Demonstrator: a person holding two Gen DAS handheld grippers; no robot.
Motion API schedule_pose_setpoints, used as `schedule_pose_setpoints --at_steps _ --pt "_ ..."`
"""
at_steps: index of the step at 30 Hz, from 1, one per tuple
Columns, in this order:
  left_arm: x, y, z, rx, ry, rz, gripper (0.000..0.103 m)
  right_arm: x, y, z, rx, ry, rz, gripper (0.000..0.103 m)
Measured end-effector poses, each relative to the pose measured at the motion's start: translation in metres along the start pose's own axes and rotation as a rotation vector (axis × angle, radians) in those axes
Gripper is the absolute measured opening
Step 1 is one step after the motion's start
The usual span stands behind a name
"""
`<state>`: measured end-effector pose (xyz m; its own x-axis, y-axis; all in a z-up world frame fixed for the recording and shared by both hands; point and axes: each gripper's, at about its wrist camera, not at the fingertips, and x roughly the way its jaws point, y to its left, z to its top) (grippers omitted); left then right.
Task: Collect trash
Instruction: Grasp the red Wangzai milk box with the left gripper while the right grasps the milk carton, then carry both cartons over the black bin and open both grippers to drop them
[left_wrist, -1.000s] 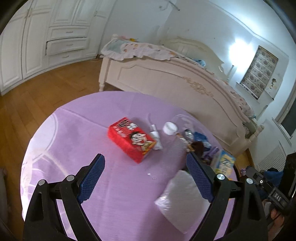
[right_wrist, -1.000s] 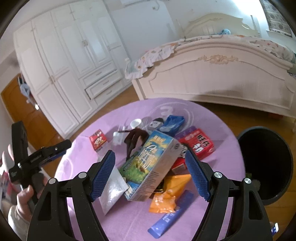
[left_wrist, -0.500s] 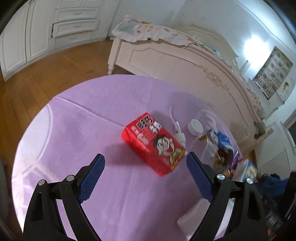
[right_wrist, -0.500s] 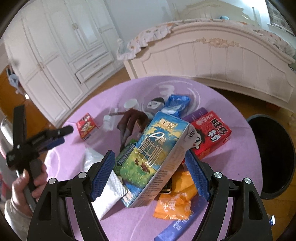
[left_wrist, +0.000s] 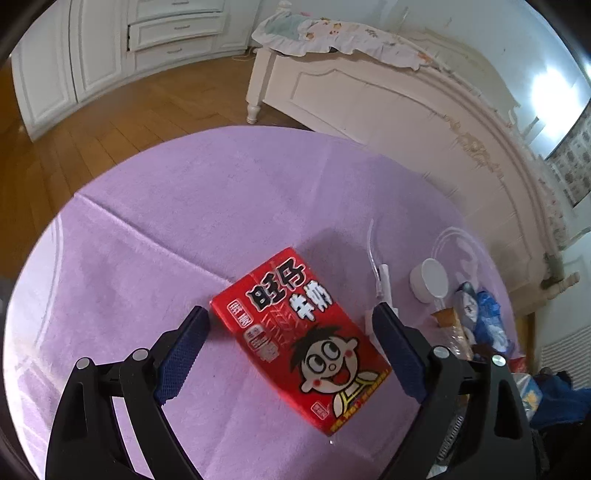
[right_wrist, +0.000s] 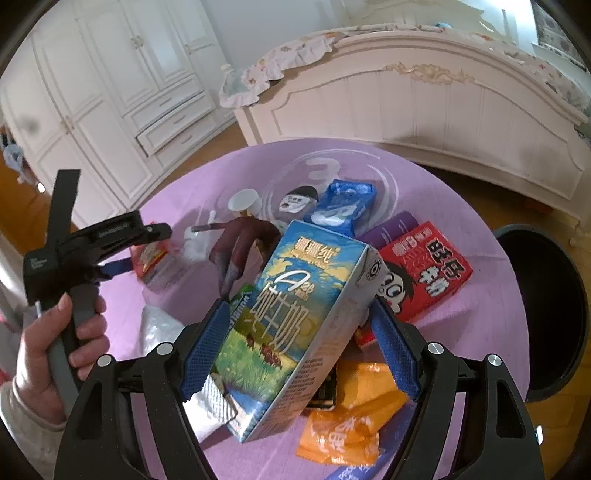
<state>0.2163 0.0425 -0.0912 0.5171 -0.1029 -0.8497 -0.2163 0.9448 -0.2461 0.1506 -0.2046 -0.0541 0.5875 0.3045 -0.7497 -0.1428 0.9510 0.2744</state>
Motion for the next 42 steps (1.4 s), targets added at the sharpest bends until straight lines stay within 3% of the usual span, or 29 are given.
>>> schedule_pose_setpoints --at_steps 6,11,17,26,31,35,42 --pt "0.003 -0.003 0.001 0.053 -0.006 0.03 0.088 0.011 0.01 0.003 -0.073 -0.016 -0.006 0.071" --pt "-0.006 0.008 -0.009 0.089 -0.034 0.0 0.076 0.006 0.014 -0.001 -0.107 -0.036 0.035 0.056" --pt "-0.022 0.023 -0.018 0.126 -0.058 -0.065 0.055 -0.011 0.007 -0.004 -0.069 -0.076 0.1 0.054" --pt "-0.052 0.028 -0.025 0.155 -0.13 -0.12 0.054 -0.042 0.0 -0.012 -0.034 -0.142 0.146 0.052" --pt "-0.084 -0.001 -0.027 0.196 -0.194 -0.201 0.054 -0.065 -0.011 -0.014 -0.003 -0.208 0.179 0.051" --pt "-0.104 -0.046 -0.033 0.262 -0.226 -0.288 0.054 -0.084 -0.029 -0.015 0.032 -0.26 0.191 0.051" --pt "-0.106 -0.124 -0.05 0.374 -0.213 -0.394 0.054 -0.119 -0.089 -0.02 0.131 -0.35 0.169 0.051"
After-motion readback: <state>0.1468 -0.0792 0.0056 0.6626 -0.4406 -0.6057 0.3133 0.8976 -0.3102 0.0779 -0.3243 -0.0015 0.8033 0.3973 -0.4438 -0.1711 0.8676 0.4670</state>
